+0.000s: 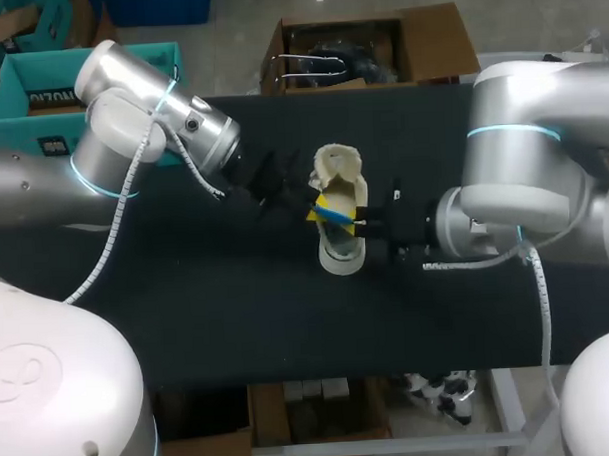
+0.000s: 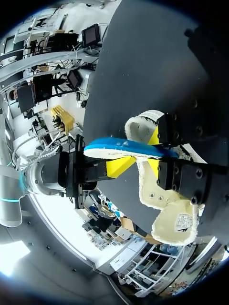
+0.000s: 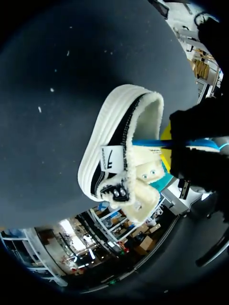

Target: Open the shoe tongue, take the insole out of the shoe, put the insole back into the shoe, and pack the shoe into the shoebox

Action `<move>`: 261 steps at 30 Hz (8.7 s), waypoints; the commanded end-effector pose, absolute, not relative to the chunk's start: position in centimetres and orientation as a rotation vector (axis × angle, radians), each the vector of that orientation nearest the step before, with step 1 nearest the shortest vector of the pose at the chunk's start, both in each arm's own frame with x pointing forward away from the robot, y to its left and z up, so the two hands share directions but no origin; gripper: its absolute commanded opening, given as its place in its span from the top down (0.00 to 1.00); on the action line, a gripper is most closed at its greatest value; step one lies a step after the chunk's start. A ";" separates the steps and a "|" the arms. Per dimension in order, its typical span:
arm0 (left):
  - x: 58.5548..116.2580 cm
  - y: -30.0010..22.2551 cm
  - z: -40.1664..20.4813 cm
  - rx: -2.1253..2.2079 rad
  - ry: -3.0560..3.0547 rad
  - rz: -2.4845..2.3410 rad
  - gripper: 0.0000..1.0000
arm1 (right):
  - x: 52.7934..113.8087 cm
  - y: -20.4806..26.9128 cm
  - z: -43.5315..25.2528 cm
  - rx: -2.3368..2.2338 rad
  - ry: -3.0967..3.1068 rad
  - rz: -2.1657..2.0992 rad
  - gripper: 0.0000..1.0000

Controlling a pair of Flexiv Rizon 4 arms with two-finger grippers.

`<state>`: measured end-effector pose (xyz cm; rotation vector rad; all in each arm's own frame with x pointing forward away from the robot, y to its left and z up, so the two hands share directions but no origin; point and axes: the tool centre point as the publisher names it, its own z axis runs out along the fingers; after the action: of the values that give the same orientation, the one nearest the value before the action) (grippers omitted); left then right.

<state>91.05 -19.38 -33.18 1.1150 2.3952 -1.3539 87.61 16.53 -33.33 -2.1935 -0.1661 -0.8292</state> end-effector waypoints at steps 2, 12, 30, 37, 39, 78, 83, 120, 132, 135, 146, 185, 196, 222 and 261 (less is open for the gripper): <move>91.2 -19.0 -33.6 1.105 2.407 -1.357 0.86 | 87.8 16.2 -33.5 -2.194 -0.163 -0.819 1.00; 90.8 -20.1 -34.8 1.133 2.426 -1.304 1.00 | 87.6 15.8 -33.2 -2.221 -0.154 -0.828 1.00; 92.0 -20.2 -35.3 1.047 2.446 -1.292 0.59 | 89.7 14.6 -36.2 -2.218 -0.100 -0.746 1.00; 90.4 -19.6 -34.0 1.072 2.399 -1.332 0.61 | 89.2 14.1 -36.0 -2.227 -0.092 -0.758 1.00; 89.9 -19.8 -33.7 1.080 2.383 -1.337 0.65 | 89.3 13.9 -36.1 -2.227 -0.089 -0.756 1.00; 91.9 -20.8 -35.3 0.951 2.428 -1.308 0.95 | 89.5 14.4 -36.1 -2.246 -0.112 -0.724 1.00; 91.6 -20.5 -35.0 0.965 2.423 -1.321 0.60 | 89.5 14.1 -35.9 -2.253 -0.099 -0.722 1.00; 89.9 -18.8 -33.1 0.913 2.429 -1.434 0.00 | 89.0 16.1 -35.8 -2.310 -0.167 -0.640 1.00; 88.1 -14.3 -27.6 0.543 2.672 -1.515 0.00 | 87.3 16.5 -37.2 -2.421 -0.177 -0.479 1.00; 87.5 -13.5 -26.7 0.431 2.739 -1.522 0.00 | 87.1 16.8 -37.7 -2.446 -0.180 -0.425 1.00; 85.2 -10.7 -25.2 0.132 2.854 -1.451 0.00 | 85.1 16.5 -36.5 -2.476 -0.202 -0.410 0.61; 85.3 -3.6 -24.6 -0.396 2.912 -1.298 0.00 | 86.9 19.5 -40.8 -2.453 -0.270 -0.333 1.00; 84.8 -5.2 -24.6 -0.533 2.939 -1.180 0.00 | 85.7 15.2 -35.1 -2.362 -0.422 -0.507 1.00; 83.1 -10.8 -27.3 -1.139 2.853 -0.646 0.00 | 85.0 7.6 -31.1 -2.239 -0.924 -0.412 0.00; 87.6 -17.6 -32.3 -2.205 2.245 -0.149 0.00 | 84.5 -3.5 -27.2 -1.242 -2.885 -0.156 0.00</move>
<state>86.39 -16.45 -31.70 -2.2409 2.3140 -0.3410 85.57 -3.23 -27.48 -1.6283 -2.3921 -0.1052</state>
